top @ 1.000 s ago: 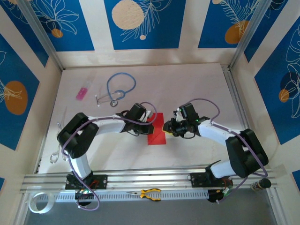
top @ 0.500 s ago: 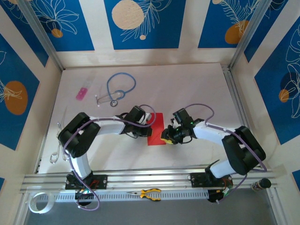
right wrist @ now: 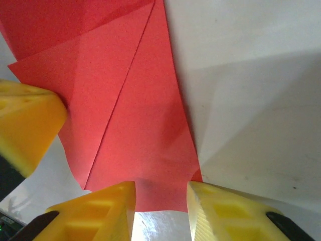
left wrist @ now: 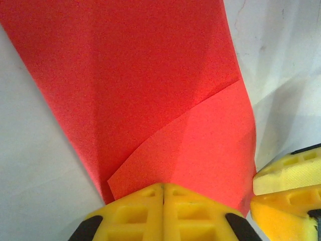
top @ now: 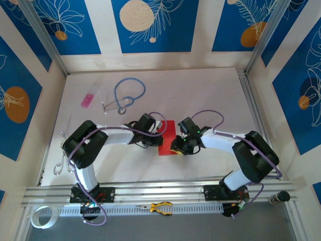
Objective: Fold a paper plane with a square sheet of paper (pick it up from the middle)
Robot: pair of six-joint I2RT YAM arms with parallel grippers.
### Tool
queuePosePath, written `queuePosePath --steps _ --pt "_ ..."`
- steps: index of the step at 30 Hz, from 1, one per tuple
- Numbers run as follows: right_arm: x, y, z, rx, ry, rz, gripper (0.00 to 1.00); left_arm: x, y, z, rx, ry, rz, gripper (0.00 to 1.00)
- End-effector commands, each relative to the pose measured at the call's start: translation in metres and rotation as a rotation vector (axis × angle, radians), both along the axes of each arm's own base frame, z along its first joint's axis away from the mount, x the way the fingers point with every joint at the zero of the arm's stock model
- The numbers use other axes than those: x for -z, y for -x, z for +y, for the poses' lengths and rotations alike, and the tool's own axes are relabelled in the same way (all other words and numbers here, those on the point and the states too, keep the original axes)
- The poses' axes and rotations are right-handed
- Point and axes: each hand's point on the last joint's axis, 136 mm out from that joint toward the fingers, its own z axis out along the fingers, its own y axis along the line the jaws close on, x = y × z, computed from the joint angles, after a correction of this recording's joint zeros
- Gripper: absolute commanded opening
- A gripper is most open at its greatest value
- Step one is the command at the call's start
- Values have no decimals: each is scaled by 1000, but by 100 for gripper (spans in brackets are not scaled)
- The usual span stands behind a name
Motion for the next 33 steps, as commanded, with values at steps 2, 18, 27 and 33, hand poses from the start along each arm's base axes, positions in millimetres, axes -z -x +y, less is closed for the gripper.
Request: queuePosePath --steps 2,18,27,33 --pt "6 -4 4 21 -20 -18 35 16 7 4 -4 -22 49 0" --pt "-20 -50 20 4 -232 -122 50 15 6 0 1 -10 53 0" --pt "-19 -66 21 -24 -273 -139 46 15 6 0 5 -13 53 0" --pt "-12 -73 14 -5 -274 -135 39 13 5 -1 0 -5 51 0"
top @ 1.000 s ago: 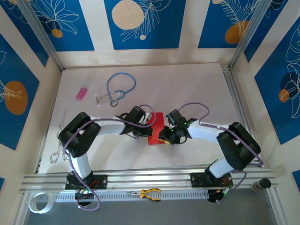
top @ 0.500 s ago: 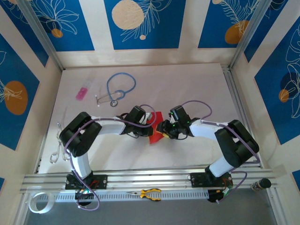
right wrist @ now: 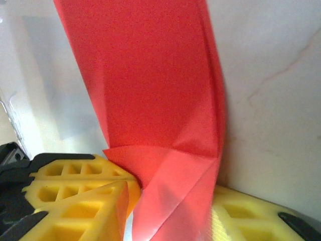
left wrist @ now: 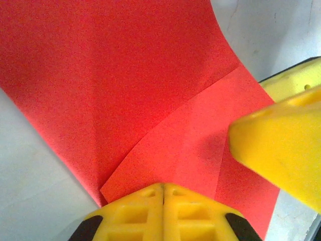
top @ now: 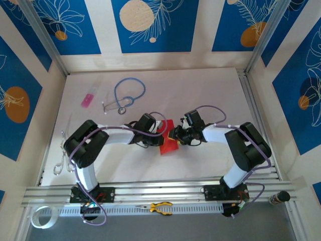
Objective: Fold a paper plane with a square sheet of paper (pick it up from the middle)
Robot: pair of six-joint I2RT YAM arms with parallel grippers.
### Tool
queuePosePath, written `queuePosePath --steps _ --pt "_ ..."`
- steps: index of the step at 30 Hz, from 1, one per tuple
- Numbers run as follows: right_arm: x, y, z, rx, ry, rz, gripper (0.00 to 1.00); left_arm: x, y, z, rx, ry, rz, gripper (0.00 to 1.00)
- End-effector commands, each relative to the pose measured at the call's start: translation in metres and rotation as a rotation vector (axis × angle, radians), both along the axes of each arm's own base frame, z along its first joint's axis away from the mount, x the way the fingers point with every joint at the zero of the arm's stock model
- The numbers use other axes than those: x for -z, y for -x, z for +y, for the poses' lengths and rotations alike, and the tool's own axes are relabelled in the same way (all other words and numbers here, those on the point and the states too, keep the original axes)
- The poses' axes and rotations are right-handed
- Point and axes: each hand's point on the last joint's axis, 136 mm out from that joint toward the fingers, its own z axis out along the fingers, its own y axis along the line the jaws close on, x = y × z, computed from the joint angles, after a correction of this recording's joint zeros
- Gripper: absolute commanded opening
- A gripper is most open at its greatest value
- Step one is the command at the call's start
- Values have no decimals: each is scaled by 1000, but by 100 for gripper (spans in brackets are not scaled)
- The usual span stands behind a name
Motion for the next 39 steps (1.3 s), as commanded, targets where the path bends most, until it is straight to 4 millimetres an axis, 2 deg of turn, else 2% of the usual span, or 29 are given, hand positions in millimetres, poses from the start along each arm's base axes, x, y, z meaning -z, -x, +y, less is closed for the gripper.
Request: queuePosePath --steps 1,18,21,25,29,32,39 --pt "-4 -9 2 -17 -29 -22 38 12 6 3 -6 -26 47 0" --pt "2 -14 -4 -5 -52 -41 22 -1 2 -4 -9 27 33 0" --pt "0 -14 -4 -13 -67 -48 16 -8 2 -6 -11 43 22 0" --pt "-12 -14 -5 -29 -79 -82 10 -29 -6 -5 -29 67 -40 5" --pt "-29 -13 -12 -38 -41 -125 8 -48 -18 11 -101 39 -161 12" --pt "-47 -9 -25 -48 41 -184 8 -63 -23 28 -137 -3 -249 17" --pt "-84 -6 -88 -74 454 -311 7 -106 -35 78 -246 -145 -474 25"
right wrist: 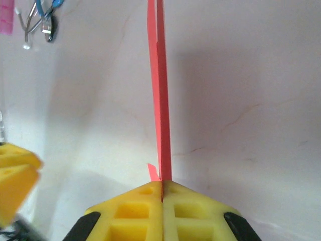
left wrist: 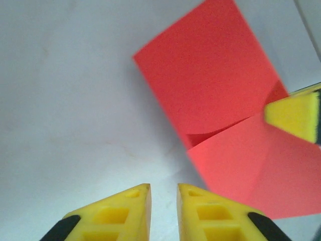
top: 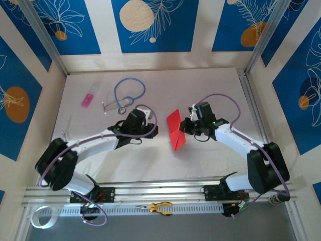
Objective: Fold a paper plane with a square sheet of paper (pick it up from the middle)
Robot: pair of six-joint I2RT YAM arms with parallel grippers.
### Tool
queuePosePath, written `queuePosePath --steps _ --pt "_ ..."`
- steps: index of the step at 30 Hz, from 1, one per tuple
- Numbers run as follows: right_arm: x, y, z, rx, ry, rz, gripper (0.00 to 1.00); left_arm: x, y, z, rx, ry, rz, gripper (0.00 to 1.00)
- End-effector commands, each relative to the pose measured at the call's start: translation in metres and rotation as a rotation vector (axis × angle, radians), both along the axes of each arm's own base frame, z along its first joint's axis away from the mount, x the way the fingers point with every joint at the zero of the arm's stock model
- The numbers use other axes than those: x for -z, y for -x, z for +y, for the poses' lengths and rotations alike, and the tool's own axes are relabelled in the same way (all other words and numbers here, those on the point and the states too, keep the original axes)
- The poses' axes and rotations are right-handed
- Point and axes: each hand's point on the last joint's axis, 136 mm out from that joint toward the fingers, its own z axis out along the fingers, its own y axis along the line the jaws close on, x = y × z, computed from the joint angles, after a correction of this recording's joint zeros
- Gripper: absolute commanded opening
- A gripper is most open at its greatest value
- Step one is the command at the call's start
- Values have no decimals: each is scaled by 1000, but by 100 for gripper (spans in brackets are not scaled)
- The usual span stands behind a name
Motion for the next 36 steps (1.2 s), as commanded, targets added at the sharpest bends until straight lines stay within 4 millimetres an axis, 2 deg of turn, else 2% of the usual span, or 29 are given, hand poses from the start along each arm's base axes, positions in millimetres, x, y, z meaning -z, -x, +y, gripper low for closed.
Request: queuePosePath --steps 1,4,7,9,10,13,17,20,22,26,31,34,35,36 --pt "-6 14 -44 -17 298 -16 7 -6 -9 41 -110 -154 -105 29" --pt "-20 10 -68 9 466 -36 7 -20 -15 63 -180 -214 -177 46" --pt "-30 4 -94 87 652 -29 6 -27 -17 75 -213 -236 -233 76" --pt "-33 -1 -103 116 748 -33 6 -28 -17 84 -249 -238 -246 98" --pt "-34 -4 -104 126 782 -37 5 -27 -16 86 -253 -233 -247 100" --pt "-33 -12 -101 139 886 -59 5 -25 -13 94 -267 -189 -234 100" --pt "-15 -20 -87 130 1002 -24 5 -25 -7 109 -313 -104 -229 100" --pt "2 -25 -69 93 1076 8 6 -27 -4 124 -348 -79 -247 100" --pt "13 -27 -53 61 1103 31 7 -27 -2 135 -383 -78 -236 100" --pt "34 -29 -9 -27 1111 34 9 -26 0 151 -423 -89 -216 100" --pt "48 -28 47 -128 1027 21 12 -29 0 156 -435 -80 -217 100" --pt "53 -26 74 -182 934 35 16 -29 -1 157 -443 -74 -218 100" --pt "54 -26 80 -195 899 42 18 -29 0 157 -438 -71 -216 100" --pt "54 -24 89 -225 840 50 25 -30 0 155 -430 -66 -211 100"
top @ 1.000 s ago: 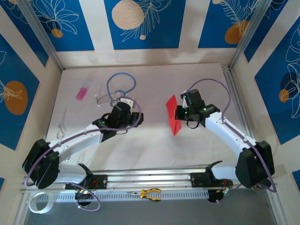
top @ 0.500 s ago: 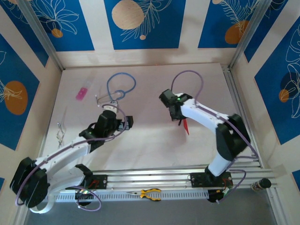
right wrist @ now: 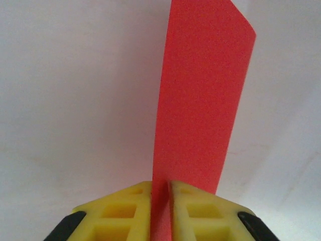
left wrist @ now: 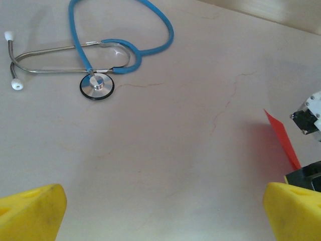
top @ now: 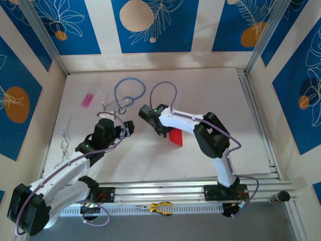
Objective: Fold a paper plane with a square sheet of paper (pick it up from the middle)
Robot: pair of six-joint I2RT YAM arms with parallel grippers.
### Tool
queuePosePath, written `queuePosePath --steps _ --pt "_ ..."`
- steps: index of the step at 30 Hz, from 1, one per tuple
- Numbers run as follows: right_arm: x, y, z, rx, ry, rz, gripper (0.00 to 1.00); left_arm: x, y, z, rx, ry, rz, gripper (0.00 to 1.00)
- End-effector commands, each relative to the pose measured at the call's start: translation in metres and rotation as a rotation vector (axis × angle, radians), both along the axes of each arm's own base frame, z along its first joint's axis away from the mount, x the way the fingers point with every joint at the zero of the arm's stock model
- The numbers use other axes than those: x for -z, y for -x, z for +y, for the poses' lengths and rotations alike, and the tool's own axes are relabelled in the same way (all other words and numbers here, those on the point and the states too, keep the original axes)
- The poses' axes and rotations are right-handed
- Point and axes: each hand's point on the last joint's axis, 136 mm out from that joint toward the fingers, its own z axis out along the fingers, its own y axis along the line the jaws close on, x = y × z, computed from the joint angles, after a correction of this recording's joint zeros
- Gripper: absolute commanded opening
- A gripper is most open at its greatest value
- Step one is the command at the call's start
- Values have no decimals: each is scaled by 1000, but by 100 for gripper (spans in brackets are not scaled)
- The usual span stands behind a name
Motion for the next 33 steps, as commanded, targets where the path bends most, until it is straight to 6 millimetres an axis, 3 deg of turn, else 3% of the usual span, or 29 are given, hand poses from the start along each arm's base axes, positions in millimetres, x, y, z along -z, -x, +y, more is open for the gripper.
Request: queuePosePath --steps 1,2,4,5,7,9,11,14,18,21,26,33 --pt "-3 6 33 -49 -201 96 30 2 4 -2 17 33 27 100" --pt "-10 8 40 -72 -263 109 33 1 4 -3 22 38 35 100" --pt "-34 11 49 -97 -413 96 49 0 3 -7 41 41 59 100" --pt "-44 13 52 -110 -490 95 51 0 3 -10 55 41 69 100" --pt "-66 15 46 -93 -665 71 54 0 1 -20 101 52 100 100" --pt "-76 13 29 -44 -789 52 53 4 -1 -34 154 72 141 100" --pt "-76 6 3 30 -868 13 46 9 -3 -51 215 108 196 100" --pt "-68 1 -27 81 -973 -68 44 20 -9 -75 279 172 283 99" --pt "-54 6 -59 187 -1029 -55 37 39 -15 -100 337 207 406 89" --pt "-41 7 -66 244 -1136 41 13 48 -21 -119 368 258 459 81" --pt "-22 3 -63 283 -1179 75 7 65 -26 -152 424 327 558 61" --pt "-5 -3 -61 313 -1176 120 6 77 -31 -176 440 302 584 60"
